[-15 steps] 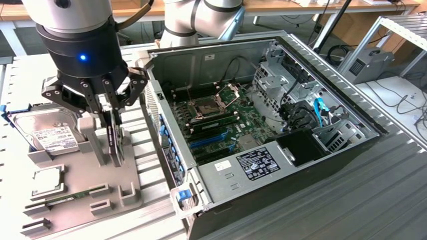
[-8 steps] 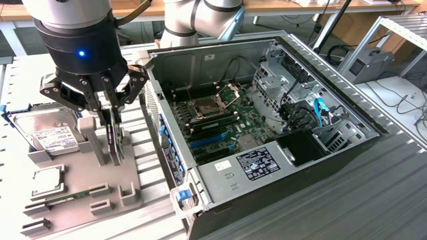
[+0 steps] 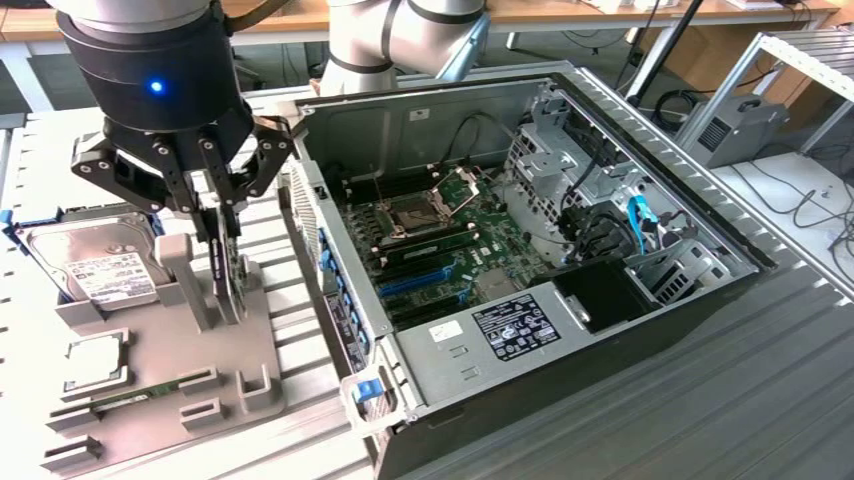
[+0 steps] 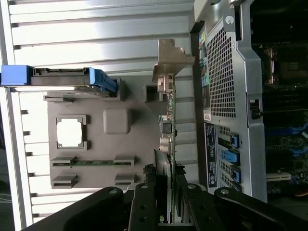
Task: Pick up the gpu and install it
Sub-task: 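Pick up the gpu and move the gpu toward the slot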
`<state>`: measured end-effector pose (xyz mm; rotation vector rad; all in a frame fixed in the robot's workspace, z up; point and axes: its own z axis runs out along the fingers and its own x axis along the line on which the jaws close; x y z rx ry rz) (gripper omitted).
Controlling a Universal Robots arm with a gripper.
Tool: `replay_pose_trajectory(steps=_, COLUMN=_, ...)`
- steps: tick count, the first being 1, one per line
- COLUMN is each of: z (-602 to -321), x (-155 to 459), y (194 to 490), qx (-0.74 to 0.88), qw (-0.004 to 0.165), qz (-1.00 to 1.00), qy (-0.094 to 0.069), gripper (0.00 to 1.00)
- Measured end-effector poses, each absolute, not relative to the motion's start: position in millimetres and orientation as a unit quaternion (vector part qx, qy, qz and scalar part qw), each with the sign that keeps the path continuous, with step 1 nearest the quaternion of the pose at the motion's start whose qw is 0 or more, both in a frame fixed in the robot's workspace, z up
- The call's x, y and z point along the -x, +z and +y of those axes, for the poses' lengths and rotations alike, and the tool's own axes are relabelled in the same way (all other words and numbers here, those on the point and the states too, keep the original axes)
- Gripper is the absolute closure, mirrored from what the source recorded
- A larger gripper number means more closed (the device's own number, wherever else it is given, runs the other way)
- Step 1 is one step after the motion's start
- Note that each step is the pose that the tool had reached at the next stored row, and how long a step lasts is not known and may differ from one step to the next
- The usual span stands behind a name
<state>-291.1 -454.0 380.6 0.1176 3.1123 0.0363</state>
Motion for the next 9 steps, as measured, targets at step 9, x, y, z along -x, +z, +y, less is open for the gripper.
replay_pose_trajectory(steps=9, z=-454.0, x=291.1, y=387.7, qx=-0.038, qw=0.013, qz=0.999, qy=0.012, gripper=0.74)
